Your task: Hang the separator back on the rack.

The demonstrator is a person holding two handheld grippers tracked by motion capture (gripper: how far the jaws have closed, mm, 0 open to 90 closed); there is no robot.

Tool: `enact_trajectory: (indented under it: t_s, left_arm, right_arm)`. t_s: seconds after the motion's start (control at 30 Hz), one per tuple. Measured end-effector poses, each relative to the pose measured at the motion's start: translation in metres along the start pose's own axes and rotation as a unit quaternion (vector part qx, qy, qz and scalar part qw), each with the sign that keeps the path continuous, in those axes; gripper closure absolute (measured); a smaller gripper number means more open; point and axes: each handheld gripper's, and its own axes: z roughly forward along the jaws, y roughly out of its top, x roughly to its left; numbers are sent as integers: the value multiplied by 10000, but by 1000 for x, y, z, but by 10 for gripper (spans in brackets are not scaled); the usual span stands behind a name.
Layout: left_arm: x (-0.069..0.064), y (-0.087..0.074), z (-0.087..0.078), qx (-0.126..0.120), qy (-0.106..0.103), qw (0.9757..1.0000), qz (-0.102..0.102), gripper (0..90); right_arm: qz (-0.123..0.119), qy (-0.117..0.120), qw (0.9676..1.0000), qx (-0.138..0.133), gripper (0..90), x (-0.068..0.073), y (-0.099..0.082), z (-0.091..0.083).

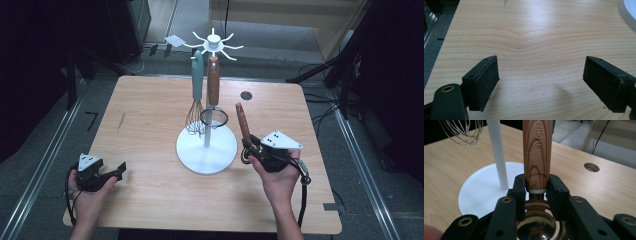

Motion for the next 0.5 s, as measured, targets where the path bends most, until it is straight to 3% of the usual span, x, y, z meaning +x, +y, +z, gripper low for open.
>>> enact_trajectory:
  t_s: [0.2,0.33,0.5]
  left_arm:
    - [0,0,0,3,65,10000,-20,79]
    - [0,0,0,-11,-35,10000,7,28]
    - [1,-1,-1,-17,-25,10000,-57,27]
  right_arm:
    - [21,126,9997,-201,714,2,5,-3]
    - [38,193,9992,-352,713,3,8,-4]
    - [53,243,9985,-492,713,2,11,-7]
